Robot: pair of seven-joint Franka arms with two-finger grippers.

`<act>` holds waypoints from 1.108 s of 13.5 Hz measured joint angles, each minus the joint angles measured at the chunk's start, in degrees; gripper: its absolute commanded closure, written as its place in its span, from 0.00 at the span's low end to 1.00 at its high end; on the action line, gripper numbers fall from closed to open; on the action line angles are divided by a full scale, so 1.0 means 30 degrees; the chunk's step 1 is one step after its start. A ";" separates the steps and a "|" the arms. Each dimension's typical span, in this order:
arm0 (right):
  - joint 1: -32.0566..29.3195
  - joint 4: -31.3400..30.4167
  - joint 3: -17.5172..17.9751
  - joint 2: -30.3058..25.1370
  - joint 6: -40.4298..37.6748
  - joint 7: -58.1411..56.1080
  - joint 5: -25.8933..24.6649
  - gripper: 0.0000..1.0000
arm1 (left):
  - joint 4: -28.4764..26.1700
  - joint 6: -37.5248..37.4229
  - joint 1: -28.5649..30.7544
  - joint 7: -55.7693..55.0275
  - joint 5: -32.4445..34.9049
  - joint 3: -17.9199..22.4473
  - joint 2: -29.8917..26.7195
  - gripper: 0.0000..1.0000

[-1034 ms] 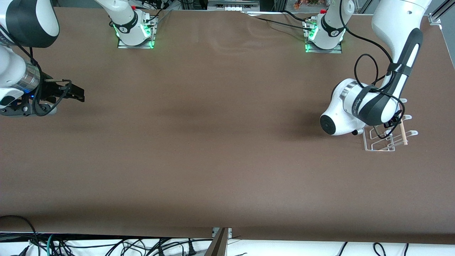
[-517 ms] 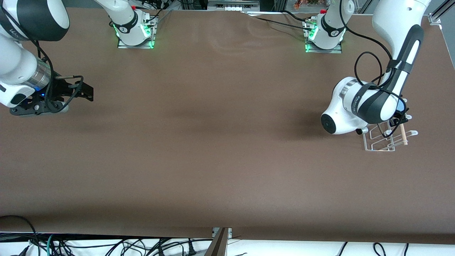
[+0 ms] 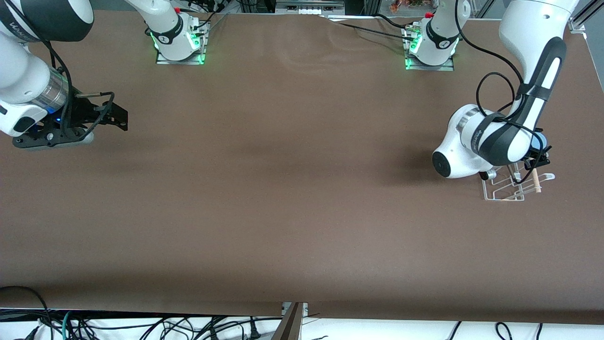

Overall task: Transfer cup to left arm and place on rack
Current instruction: 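Move the cup with the left gripper above the wire rack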

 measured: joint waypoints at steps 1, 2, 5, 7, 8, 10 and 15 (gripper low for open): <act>-0.0001 0.0010 -0.0012 0.0006 0.0000 0.0000 0.0000 0.01 | -0.0240 0.0251 0.0022 -0.0371 0.0000 0.0000 0.0015 1.00; -0.0003 0.0016 -0.0032 0.0007 0.0000 0.0000 0.0000 0.01 | -0.0448 0.0487 0.0045 -0.0679 0.0041 0.0000 0.0033 1.00; -0.0009 0.0023 -0.0098 0.0011 0.0001 0.0000 0.0478 0.00 | -0.0814 0.0724 0.0183 -0.1139 0.0274 0.0002 0.0080 1.00; -0.0020 0.0046 -0.0126 0.0031 0.0036 0.0063 0.1363 0.00 | -0.0960 0.0833 0.0247 -0.1240 0.0278 0.0002 0.0082 1.00; -0.0007 0.0079 -0.0114 0.0111 0.0115 0.0028 0.1700 0.00 | -0.1009 0.0870 0.0268 -0.1317 0.0279 0.0002 0.0082 1.00; 0.0031 0.0523 -0.0066 0.0510 0.0317 0.0006 0.1952 0.00 | -0.1102 0.0996 0.0349 -0.1592 0.0279 0.0004 0.0084 0.01; 0.0037 0.1117 -0.0067 0.1535 0.0685 0.0006 0.1966 0.00 | -0.1148 0.1102 0.0393 -0.1802 0.0280 -0.0013 0.0076 0.00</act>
